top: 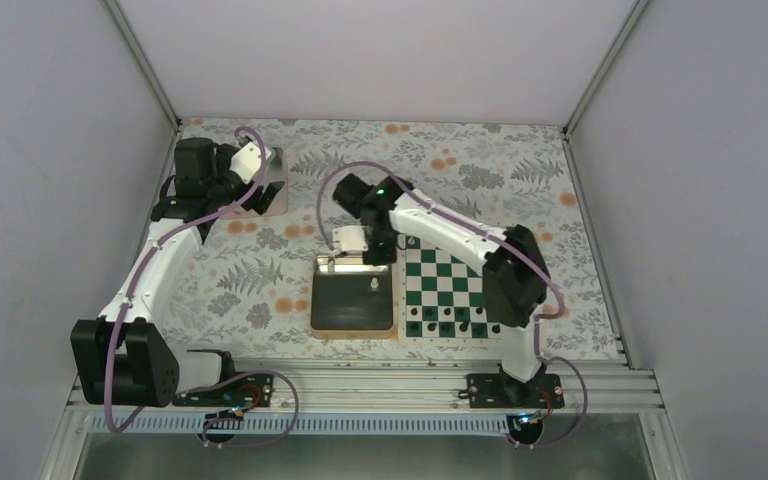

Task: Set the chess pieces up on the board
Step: Pick up the chess piece from the storage box.

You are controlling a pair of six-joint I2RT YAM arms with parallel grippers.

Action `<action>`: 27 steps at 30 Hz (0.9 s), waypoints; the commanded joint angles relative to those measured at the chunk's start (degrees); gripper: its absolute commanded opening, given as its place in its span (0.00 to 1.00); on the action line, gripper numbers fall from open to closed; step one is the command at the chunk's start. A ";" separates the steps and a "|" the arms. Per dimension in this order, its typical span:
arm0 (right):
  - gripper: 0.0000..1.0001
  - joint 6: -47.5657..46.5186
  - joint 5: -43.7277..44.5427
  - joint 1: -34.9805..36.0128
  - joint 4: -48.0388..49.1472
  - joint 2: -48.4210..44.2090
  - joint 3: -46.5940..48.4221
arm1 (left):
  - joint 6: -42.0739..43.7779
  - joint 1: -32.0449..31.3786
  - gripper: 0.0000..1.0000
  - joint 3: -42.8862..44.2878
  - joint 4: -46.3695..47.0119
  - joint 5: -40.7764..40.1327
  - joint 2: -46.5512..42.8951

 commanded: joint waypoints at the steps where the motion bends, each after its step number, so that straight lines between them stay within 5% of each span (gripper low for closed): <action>1: 0.40 -0.07 -5.60 -3.74 6.03 -3.34 -8.17 | 0.76 0.30 1.00 0.61 0.32 1.38 -0.49; 9: 0.39 0.74 -8.33 -4.74 12.85 -0.96 -11.49 | 0.55 0.31 1.00 0.67 0.31 1.03 -0.51; 27: 0.36 1.91 -11.44 -3.98 11.84 2.35 -10.99 | 0.88 0.26 1.00 0.43 0.62 1.03 0.43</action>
